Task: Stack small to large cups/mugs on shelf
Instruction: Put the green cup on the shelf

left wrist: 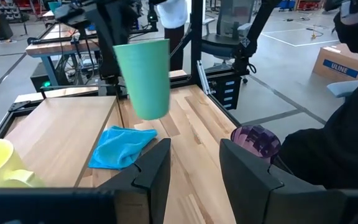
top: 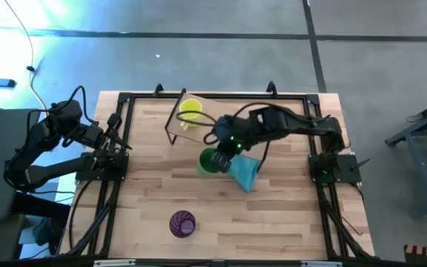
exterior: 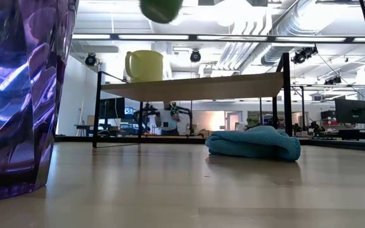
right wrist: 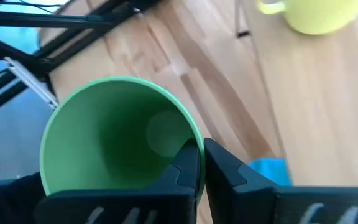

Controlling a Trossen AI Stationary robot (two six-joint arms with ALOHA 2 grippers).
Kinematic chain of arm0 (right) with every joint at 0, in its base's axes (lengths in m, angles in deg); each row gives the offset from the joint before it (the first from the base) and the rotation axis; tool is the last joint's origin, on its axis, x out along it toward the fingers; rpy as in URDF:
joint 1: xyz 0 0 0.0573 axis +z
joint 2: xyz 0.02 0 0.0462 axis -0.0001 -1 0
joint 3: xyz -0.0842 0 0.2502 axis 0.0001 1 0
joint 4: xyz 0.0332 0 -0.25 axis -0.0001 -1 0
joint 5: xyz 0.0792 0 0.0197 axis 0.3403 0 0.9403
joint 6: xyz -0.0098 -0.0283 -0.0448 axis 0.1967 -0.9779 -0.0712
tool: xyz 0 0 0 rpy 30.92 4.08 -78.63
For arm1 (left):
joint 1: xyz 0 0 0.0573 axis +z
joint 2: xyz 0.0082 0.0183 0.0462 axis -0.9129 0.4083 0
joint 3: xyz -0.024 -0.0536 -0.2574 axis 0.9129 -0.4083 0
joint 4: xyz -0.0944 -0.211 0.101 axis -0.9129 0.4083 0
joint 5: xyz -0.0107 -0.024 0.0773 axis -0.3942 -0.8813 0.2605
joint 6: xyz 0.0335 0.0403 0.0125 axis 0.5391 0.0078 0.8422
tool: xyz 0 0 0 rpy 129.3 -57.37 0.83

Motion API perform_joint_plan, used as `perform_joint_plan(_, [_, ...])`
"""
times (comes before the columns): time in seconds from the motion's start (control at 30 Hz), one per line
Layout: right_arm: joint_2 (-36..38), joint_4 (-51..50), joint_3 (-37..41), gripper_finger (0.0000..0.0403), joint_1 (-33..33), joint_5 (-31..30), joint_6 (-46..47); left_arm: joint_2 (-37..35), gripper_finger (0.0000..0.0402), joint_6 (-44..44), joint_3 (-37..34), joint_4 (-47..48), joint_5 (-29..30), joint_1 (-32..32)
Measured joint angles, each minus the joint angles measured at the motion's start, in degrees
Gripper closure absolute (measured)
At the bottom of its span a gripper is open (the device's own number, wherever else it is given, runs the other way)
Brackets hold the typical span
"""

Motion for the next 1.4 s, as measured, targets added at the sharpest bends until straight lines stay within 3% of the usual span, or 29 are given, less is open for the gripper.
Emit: perform_joint_plan(1.4, [0.1,-7.5,-0.3,0.0403,-18.5,1.6,-9.0,0.0,0.0275,0.1,0.0,0.5,0.0,0.0])
